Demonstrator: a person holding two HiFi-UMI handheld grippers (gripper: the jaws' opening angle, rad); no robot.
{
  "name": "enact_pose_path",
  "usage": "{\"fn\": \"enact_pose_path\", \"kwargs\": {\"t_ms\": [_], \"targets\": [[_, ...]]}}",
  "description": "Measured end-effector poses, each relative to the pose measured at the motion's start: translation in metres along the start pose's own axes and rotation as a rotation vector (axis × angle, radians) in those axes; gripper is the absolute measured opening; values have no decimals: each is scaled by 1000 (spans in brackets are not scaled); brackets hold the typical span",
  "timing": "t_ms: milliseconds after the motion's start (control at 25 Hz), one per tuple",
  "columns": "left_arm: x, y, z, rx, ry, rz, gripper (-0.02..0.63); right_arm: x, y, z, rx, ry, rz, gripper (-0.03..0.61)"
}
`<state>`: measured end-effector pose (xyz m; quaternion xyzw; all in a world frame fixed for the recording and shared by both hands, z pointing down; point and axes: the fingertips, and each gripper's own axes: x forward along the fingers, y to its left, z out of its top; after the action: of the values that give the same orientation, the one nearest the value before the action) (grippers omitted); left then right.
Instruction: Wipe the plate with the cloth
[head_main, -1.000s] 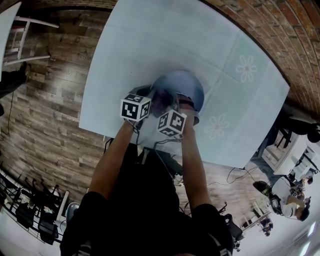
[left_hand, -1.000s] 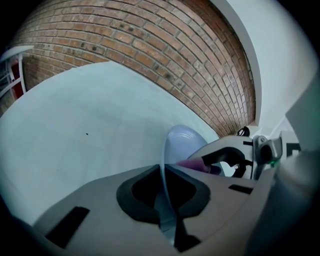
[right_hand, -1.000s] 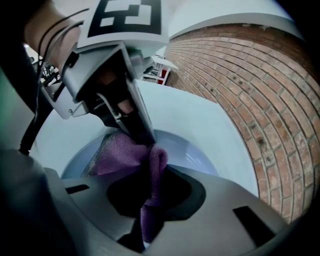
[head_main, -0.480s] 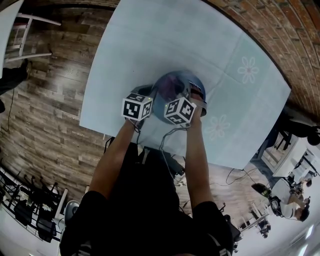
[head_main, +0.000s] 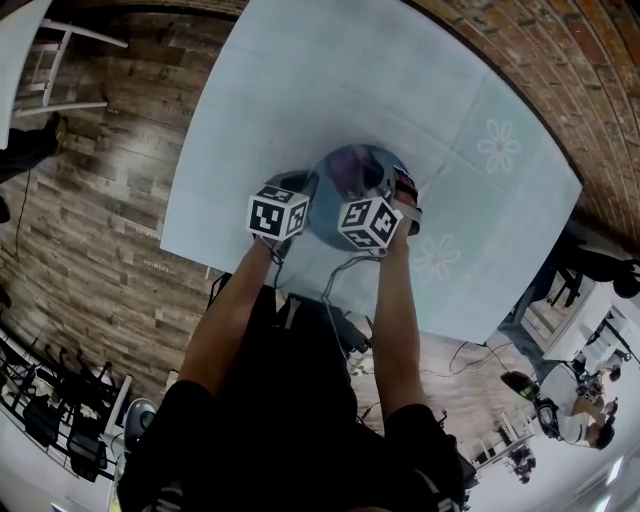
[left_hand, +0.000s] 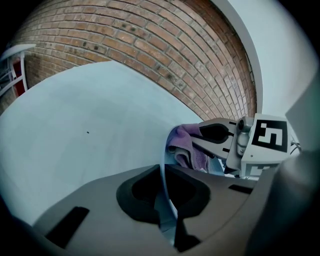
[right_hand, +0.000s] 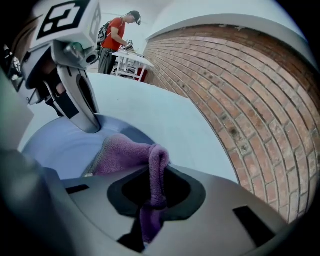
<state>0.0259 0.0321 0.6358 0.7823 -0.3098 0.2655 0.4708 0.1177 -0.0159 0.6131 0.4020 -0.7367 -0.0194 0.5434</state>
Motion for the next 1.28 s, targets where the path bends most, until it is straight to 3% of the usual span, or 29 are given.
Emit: {"fn": "enact_pose_path", "kwargs": {"t_ms": [200,360,480,560,680,760,1080,1280], "targets": [[0,3,-1,-9,-1,1,44,-31,-25,5,56,-53,-63,64],[0,2,-1,-14,-2,3,44,-61,-58,5,56,-69,-172,64],[0,1,-1,-14,-3,4,44,-86,-81,14,-98,-59,-342,64],[0,2,-1,-13,-4,3,44,-89,-72,16,-222,-39,-386,64],[-1,2,-1,-15,-5,6,44,-64,-24,0,-301,7,-270,64],[0,0,0,-13,-3,5,44,-50,2,-11,-300,30,-178,64],[-1,2,0,-13,-2,4,44,-28,26,-21,-128,7,26,64],[-1,2,0,-15,1,-1,44,-20,29,-19,-82,7,80,64]]}}
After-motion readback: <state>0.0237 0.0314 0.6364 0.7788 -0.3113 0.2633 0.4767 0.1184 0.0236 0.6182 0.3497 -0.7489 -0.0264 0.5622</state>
